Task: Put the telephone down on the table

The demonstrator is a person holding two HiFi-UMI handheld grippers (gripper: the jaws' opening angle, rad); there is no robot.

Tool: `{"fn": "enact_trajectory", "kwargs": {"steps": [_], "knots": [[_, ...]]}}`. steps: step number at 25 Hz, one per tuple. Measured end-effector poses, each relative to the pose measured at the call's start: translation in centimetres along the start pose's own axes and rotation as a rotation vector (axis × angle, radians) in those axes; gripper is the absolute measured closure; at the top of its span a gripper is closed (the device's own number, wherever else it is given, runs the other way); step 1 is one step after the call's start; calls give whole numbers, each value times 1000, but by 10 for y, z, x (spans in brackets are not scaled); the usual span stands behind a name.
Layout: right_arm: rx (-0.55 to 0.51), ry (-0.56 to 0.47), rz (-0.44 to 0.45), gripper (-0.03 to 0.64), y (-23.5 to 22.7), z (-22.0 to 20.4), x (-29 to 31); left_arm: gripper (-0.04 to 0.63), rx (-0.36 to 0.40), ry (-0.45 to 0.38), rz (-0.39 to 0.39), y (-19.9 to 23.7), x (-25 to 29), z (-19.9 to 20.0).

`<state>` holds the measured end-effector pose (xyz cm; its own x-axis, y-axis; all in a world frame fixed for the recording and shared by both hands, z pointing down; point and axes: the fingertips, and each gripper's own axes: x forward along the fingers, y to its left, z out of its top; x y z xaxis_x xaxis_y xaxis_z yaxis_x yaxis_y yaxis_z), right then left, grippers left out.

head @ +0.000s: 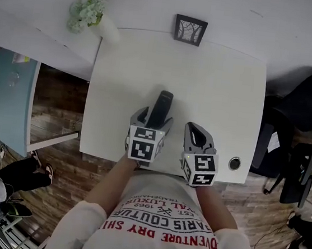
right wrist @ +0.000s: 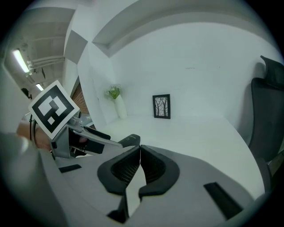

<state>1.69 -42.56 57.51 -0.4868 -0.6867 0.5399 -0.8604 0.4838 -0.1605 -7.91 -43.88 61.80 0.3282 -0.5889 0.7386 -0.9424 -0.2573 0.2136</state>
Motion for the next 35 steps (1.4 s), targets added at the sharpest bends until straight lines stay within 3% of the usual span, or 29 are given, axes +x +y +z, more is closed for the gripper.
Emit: {"fn": "enact_trajectory", "kwargs": {"steps": [2,3,4,5,9,14,22,28,32,35], "knots": [[-2,-16,-4,592,2,5,-7,211,-1,-28,10,-3,-13,7],[-3,-25,-5,592,4,8,-11,262,0,-45,30,-2,-20,10],[-6,-34,-6,592,6,10,-15,400,2,-64,56,0,-27,13],[-10,-43,-6,592,8,13,-19,487,1,-80,77,1,-33,15],[-26,-78,-9,592,14,23,-36,546,-38,-98,65,-7,-54,19],[-56,-139,-20,592,19,44,-55,570,3,-198,52,-20,-80,36],[-123,-291,-58,592,14,100,-87,571,155,-518,44,-48,-137,103],[-163,-392,-66,592,13,130,-106,571,324,-736,88,-65,-177,136],[-185,-430,-68,592,17,138,-110,571,292,-805,13,-69,-189,143],[-189,-462,-57,592,22,141,-114,571,271,-801,-6,-67,-191,143]]}}
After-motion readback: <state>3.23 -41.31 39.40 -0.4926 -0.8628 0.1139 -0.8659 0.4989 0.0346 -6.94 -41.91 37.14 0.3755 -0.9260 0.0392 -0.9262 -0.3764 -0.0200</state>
